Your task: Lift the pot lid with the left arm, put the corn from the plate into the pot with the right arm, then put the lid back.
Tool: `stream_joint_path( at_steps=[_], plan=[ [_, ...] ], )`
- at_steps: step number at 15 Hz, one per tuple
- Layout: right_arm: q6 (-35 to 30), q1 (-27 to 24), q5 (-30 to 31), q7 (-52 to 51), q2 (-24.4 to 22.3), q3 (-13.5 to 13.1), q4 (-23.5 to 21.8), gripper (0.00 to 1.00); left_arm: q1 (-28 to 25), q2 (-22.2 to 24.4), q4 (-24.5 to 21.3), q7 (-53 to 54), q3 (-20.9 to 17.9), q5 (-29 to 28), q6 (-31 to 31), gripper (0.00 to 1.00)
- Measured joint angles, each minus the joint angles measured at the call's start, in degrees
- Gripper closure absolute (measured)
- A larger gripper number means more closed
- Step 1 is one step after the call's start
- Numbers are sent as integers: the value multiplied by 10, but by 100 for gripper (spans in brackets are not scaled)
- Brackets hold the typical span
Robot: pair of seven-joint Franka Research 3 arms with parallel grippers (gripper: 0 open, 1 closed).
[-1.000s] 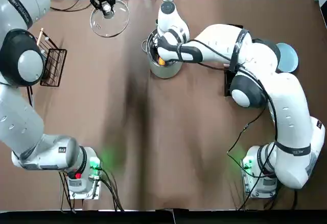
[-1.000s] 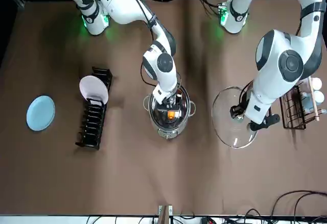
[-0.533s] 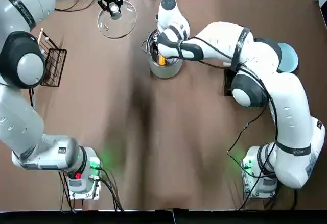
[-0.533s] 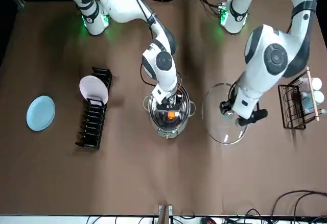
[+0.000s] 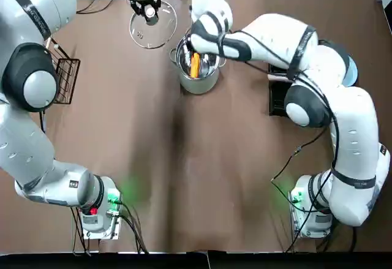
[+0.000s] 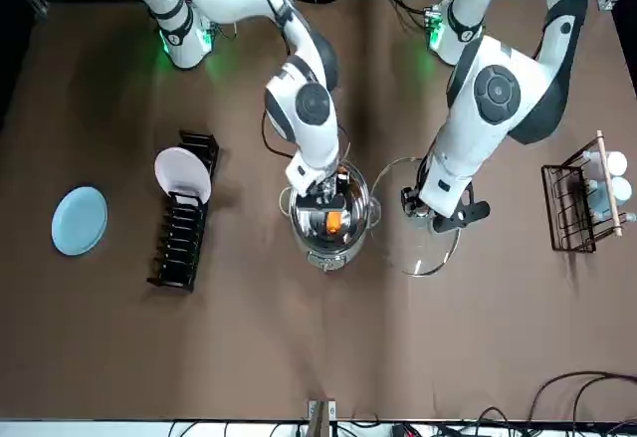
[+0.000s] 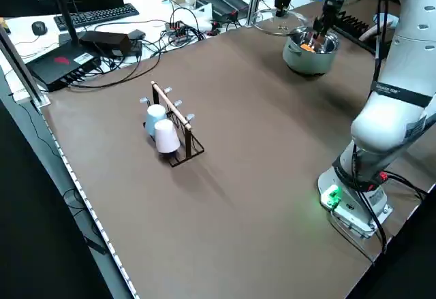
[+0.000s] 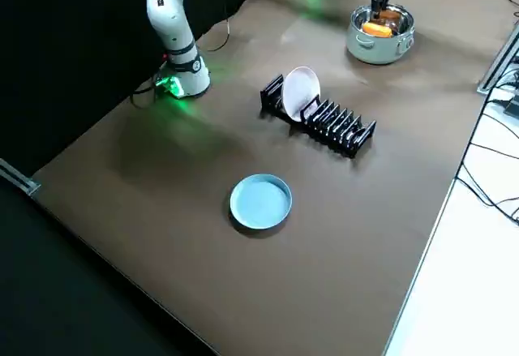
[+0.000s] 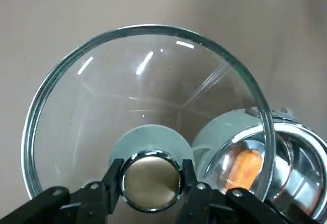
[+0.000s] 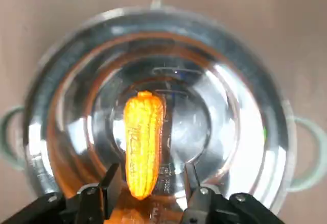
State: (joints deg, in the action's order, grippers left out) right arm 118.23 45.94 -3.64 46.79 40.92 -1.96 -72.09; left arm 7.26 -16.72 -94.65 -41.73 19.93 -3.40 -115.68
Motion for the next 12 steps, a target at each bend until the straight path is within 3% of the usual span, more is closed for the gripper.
stream_joint_path(
  at_steps=[7,12],
  plan=[
    [-98,-76,0,-72,-91,0,2,43,53,-26,0,-87,-1,-45,-47,49],
    [-238,-194,0,-194,-166,-4,2,42,114,-40,7,-128,-2,-46,-59,49]
  ],
)
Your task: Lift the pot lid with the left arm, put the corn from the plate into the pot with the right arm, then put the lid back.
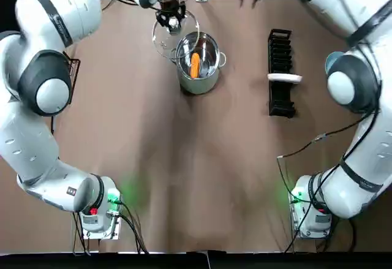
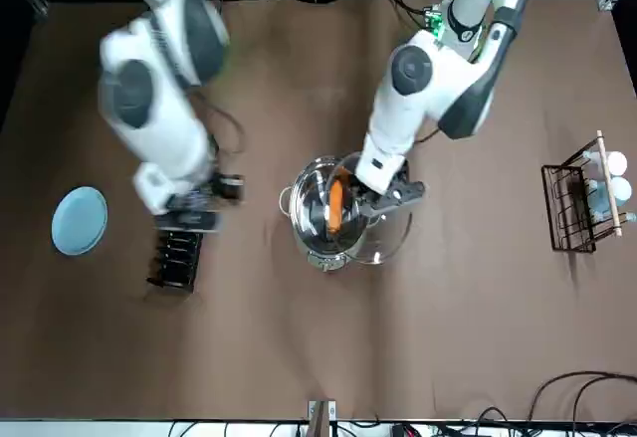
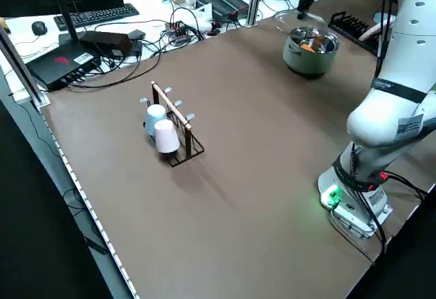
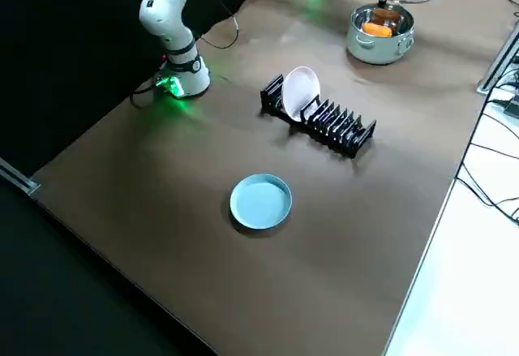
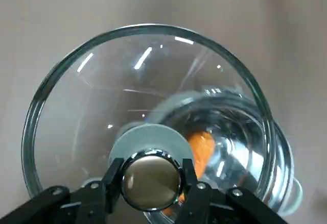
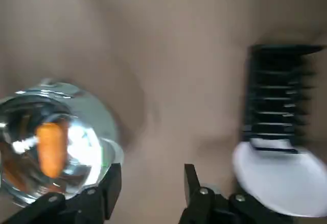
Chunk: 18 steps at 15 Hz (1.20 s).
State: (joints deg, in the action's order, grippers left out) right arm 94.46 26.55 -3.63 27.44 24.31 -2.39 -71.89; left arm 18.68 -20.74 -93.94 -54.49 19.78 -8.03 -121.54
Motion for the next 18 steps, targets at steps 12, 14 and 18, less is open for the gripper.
stream_joint_path(
  at_steps=[12,14,18],
  plan=[
    [-86,-186,0,-236,-212,5,-111,27,121,-79,28,-78,-29,-52,-59,49],
    [-68,-186,2,-236,-245,7,-155,27,136,-82,28,-79,-45,-52,-65,49],
    [-32,-190,5,-236,-285,4,-208,19,143,-88,28,-80,-52,-52,-74,49]
  ],
)
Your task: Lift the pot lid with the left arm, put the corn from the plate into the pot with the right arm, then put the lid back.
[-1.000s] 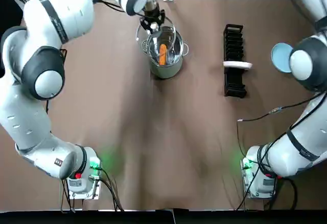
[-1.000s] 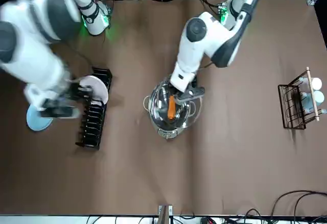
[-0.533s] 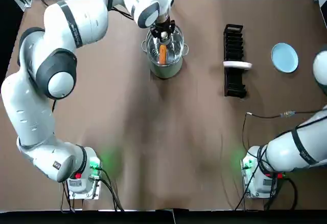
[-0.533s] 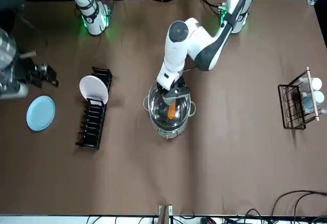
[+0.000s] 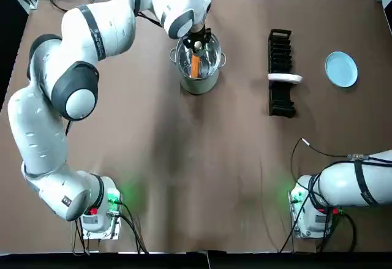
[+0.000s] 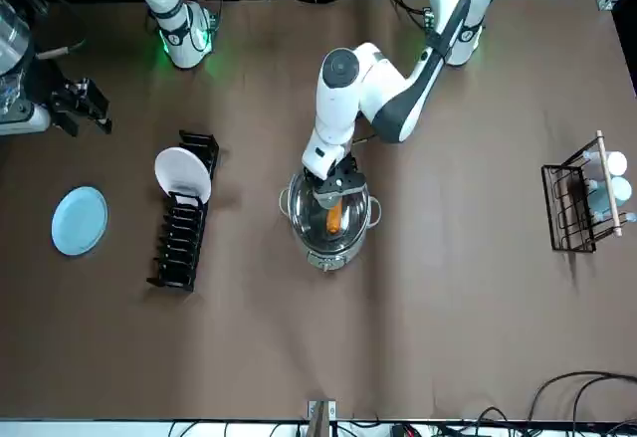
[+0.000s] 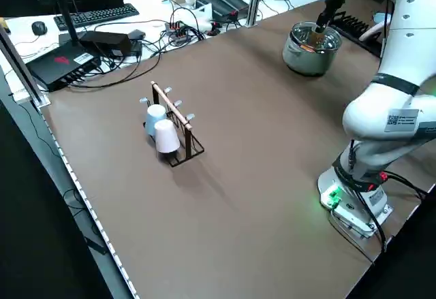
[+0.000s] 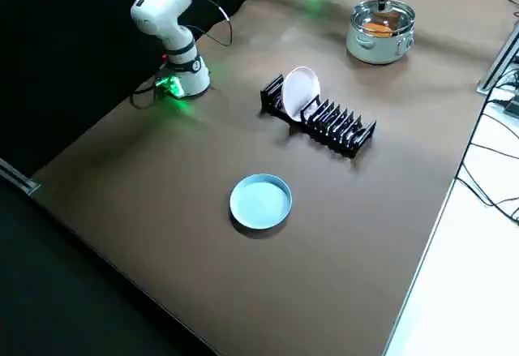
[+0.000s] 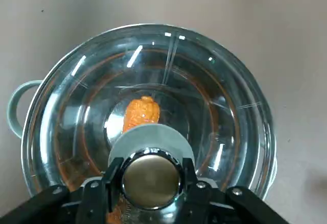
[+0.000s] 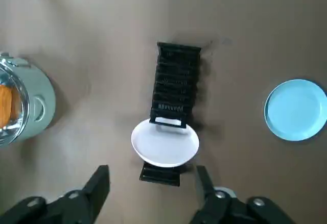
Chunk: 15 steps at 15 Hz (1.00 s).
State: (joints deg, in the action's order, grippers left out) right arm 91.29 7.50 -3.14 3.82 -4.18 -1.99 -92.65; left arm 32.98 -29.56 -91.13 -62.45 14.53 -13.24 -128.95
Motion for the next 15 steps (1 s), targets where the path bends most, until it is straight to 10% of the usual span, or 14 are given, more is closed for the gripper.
stream_joint_path(
  at_steps=[3,15],
  plan=[
    [6,-2,3,0,-2,0,-1,0,0,-4,0,0,-1,0,-1,49],
    [-24,-26,44,1,-2,-1,-28,0,0,-10,3,0,-8,0,-3,49]
  ],
)
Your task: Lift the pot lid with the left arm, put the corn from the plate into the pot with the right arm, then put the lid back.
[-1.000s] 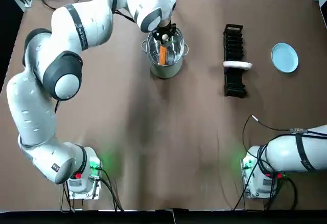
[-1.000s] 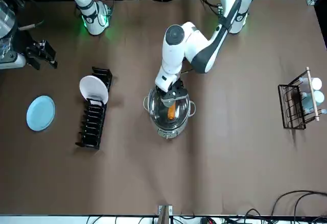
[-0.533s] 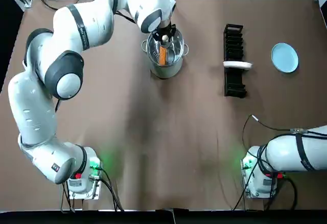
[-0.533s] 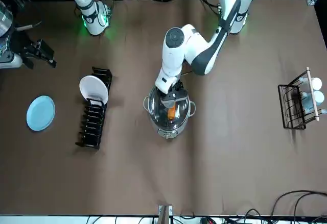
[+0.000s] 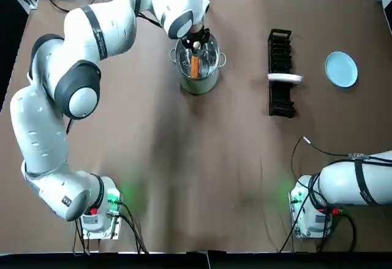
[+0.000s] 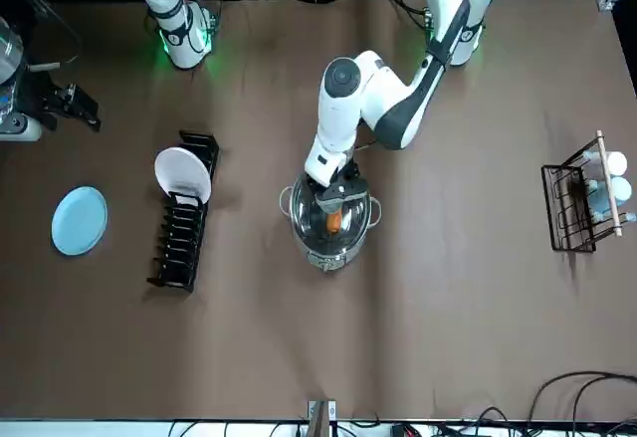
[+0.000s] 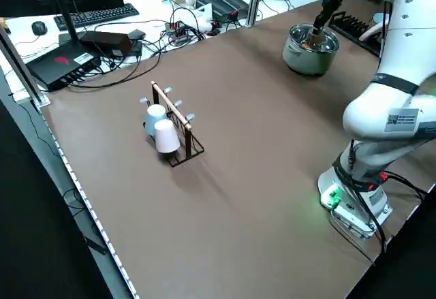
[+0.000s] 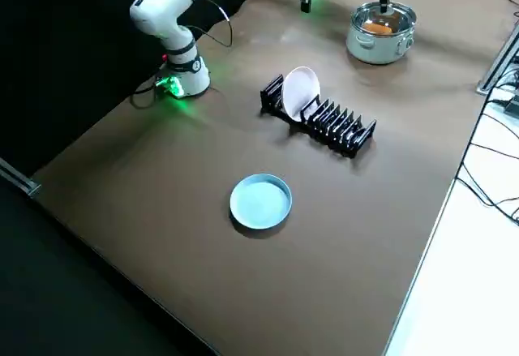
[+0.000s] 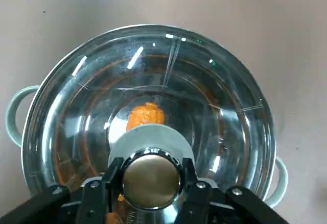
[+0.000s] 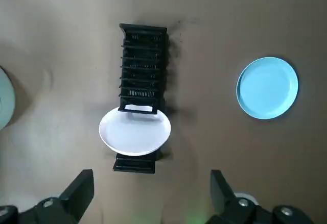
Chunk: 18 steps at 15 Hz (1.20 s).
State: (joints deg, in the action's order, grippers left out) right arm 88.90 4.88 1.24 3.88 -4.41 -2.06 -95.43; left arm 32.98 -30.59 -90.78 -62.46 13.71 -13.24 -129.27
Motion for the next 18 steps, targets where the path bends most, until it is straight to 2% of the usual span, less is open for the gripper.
stream_joint_path(
  at_steps=[8,9,13,18],
  plan=[
    [-16,0,0,0,0,1,-13,0,1,-2,1,0,-1,0,0,49],
    [-22,0,0,0,-1,2,-13,0,1,-2,1,0,-1,0,-1,47],
    [-23,0,-1,0,-4,2,-13,0,1,-2,6,0,-2,0,-3,17],
    [-29,0,-1,0,-11,3,-13,0,1,-1,11,-1,-3,0,-4,16]
  ],
)
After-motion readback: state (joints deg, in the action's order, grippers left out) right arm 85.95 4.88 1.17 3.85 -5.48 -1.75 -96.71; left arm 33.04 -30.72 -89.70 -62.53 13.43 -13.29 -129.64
